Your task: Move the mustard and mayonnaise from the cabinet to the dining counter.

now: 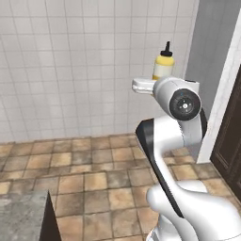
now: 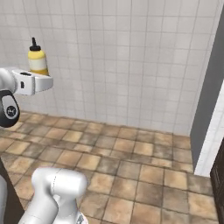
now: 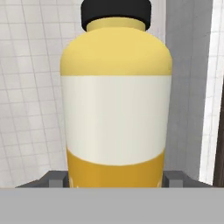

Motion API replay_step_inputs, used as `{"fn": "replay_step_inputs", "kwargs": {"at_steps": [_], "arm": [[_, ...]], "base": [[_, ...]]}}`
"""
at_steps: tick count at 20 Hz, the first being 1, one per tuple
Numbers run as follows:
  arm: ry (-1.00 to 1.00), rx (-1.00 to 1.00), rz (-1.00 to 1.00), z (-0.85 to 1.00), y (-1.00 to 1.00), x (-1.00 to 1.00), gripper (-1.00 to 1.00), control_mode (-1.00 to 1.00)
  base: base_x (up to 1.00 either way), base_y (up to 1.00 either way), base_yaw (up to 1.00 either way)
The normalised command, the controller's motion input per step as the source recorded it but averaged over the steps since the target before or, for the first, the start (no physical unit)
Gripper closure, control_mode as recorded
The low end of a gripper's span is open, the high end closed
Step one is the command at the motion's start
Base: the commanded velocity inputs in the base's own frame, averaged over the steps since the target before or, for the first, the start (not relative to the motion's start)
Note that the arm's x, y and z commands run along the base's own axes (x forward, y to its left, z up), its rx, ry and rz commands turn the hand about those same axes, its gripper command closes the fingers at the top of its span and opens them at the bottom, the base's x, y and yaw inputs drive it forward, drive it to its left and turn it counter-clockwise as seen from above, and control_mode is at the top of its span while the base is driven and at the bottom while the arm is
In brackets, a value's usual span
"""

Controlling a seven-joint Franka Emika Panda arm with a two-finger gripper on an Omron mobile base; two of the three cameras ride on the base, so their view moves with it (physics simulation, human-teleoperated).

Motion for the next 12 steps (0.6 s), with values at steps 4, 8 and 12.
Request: {"fn": "replay_step_inputs", "kwargs": {"at_steps": [4,8,12], "arm": [[0.0,0.0,0.0,0.0,0.0,0.0,1.0,1.0],[0.0,0.0,0.0,0.0,0.0,0.0,1.0,1.0],[0.0,0.0,0.0,0.0,0.0,0.0,1.0,1.0]], "base": [[0.71,-0.21,0.22],[0.62,-0.17,0.39],[0.6,-0.15,0.43]]}}
